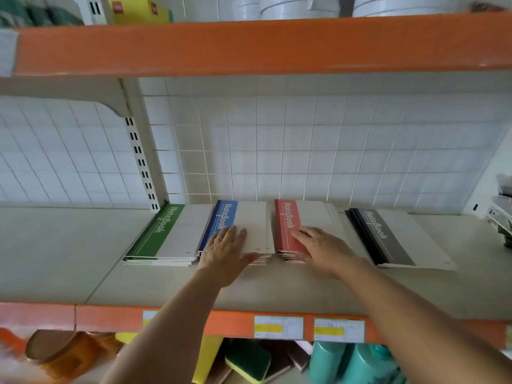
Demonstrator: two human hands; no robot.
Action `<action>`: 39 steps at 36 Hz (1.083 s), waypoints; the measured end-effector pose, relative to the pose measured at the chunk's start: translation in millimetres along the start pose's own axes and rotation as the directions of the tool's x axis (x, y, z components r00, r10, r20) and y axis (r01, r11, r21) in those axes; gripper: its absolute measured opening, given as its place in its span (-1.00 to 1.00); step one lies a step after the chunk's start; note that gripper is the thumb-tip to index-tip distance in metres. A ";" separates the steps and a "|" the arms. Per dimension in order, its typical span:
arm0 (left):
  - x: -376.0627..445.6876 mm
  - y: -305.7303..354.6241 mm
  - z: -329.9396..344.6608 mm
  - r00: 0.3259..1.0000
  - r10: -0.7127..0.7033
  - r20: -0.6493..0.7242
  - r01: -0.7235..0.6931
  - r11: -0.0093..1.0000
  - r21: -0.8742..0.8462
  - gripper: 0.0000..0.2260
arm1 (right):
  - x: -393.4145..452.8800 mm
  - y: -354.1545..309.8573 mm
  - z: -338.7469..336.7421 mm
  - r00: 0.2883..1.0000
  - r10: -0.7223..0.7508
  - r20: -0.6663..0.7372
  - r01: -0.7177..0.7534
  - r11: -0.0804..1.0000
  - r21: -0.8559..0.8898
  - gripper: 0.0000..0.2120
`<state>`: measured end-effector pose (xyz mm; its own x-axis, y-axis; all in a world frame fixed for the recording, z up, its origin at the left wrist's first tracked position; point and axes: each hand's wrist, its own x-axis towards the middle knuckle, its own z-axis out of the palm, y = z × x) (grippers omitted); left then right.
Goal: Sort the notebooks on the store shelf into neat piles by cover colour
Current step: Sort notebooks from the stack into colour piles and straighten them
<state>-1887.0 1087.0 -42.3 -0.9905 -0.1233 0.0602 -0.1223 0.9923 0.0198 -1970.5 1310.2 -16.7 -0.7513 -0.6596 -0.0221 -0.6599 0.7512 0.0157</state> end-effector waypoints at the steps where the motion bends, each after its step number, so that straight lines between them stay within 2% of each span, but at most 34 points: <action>1: 0.9 -0.5 0.1 1.000 0.004 0.001 -0.004 1.000 0.006 -0.16 | -0.3 -0.3 -0.4 1.000 0.004 -0.004 -0.004 1.000 0.004 -0.44; 3: 1.4 -1.3 -1.1 1.000 0.011 0.001 -0.011 1.000 0.014 -0.28 | -1.4 -1.2 -0.6 1.000 0.012 -0.010 -0.012 1.000 0.007 -0.43; 10: -4.4 4.7 -4.5 0.994 0.005 -0.110 -0.007 1.000 -0.026 -0.35 | -9.2 -6.0 1.0 0.997 0.075 -0.024 -0.074 0.997 0.018 -0.34; 18: -13.2 36.0 -16.8 0.985 0.060 -0.164 -0.073 0.994 -0.076 -0.55 | -39.2 3.1 0.2 0.978 0.192 -0.080 -0.186 0.980 0.069 -0.39; 23: -19.2 61.1 -19.6 0.979 0.102 -0.176 -0.116 0.991 -0.068 -0.60 | -75.1 16.9 1.3 0.965 0.248 -0.087 -0.246 0.968 0.041 -0.40; 31: -28.6 129.9 -26.0 0.959 0.197 -0.203 -0.209 0.977 -0.037 -0.61 | -157.9 52.5 -3.8 0.899 0.419 -0.127 -0.405 0.906 0.124 -0.44; 39: -53.6 232.3 -34.5 0.923 0.317 -0.216 -0.330 0.944 -0.026 -0.62 | -262.6 109.6 -14.9 0.841 0.519 -0.151 -0.517 0.854 0.056 -0.43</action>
<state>-1860.2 1323.7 -6.4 -0.9400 0.1979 0.2778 0.2130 0.9767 0.0249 -1845.6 1565.4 5.7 -0.9756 -0.1685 0.1410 -0.1745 0.9842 -0.0312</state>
